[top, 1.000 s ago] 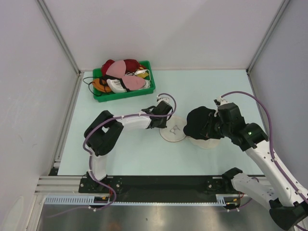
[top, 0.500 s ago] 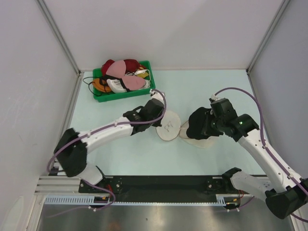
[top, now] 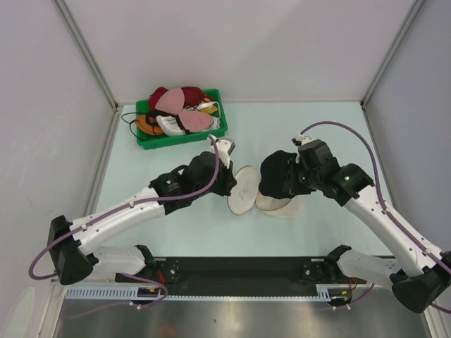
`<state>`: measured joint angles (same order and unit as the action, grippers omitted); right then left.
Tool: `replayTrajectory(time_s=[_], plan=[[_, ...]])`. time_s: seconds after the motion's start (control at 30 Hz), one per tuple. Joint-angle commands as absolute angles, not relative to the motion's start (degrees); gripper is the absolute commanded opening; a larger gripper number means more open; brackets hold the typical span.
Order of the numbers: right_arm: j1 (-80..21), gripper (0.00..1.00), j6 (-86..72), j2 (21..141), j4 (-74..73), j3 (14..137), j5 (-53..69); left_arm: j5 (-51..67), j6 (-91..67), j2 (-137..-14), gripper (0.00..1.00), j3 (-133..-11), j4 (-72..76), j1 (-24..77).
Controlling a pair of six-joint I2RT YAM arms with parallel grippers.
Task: Place the bra in the laundry bag and zip it closed
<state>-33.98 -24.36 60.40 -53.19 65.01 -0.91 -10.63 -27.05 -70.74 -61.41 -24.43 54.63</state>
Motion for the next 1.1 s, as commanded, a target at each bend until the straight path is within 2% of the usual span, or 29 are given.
replayTrajectory(time_s=[0.0, 0.13, 0.37, 0.5, 0.8, 1.07], plan=[[-36.29, 0.00, -25.91, 63.72, -50.71, 66.45, -1.14, -9.49, -29.53, -65.22, 0.00, -61.61, -24.87, 55.11], [-39.99, 0.00, -28.91, 63.11, -52.21, 63.55, -3.16, -9.58, -30.58, -63.29, 0.00, -62.49, -26.10, 55.19], [-39.81, 0.00, -34.01, 64.33, -48.70, 59.33, 3.94, -7.38, -32.34, -62.84, 0.00, -62.84, -25.14, 57.74], [-36.31, 0.00, -36.82, 65.65, -42.64, 53.45, 12.11, -7.47, -33.75, -62.49, 0.00, -62.67, -24.79, 59.67], [-29.62, 0.00, -39.55, 73.56, -29.71, 48.42, 19.24, -11.34, -39.54, -60.56, 0.00, -59.07, -23.21, 63.98], [-33.21, 0.00, -37.61, 75.40, -35.07, 50.98, 6.71, -18.37, -49.21, -52.67, 0.00, -51.26, -25.05, 65.04]])
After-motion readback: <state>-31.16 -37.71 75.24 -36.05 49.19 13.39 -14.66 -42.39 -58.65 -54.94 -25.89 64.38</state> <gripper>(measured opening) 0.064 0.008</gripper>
